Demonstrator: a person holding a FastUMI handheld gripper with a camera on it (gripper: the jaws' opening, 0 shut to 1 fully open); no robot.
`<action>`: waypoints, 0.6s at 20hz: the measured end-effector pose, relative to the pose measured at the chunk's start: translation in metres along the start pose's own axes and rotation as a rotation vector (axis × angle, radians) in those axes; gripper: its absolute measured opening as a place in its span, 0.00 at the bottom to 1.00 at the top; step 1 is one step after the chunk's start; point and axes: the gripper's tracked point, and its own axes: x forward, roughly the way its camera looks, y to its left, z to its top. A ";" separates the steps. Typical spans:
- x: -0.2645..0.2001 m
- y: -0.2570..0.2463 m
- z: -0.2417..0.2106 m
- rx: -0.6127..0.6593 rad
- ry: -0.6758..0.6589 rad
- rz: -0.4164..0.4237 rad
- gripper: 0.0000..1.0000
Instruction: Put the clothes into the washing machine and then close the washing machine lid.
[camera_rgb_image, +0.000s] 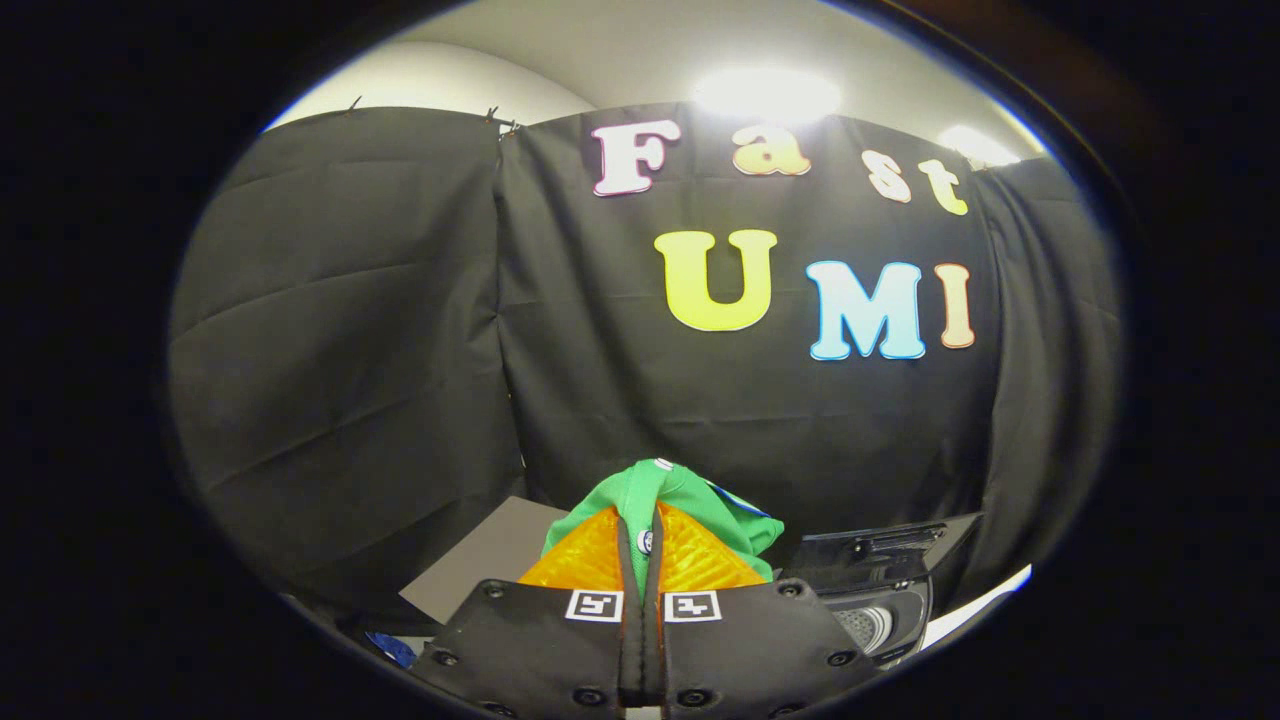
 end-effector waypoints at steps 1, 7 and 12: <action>-0.004 -0.013 0.001 0.007 -0.003 -0.008 0.01; -0.019 -0.094 -0.001 0.061 -0.003 -0.069 0.01; -0.032 -0.163 -0.009 0.094 -0.009 -0.129 0.01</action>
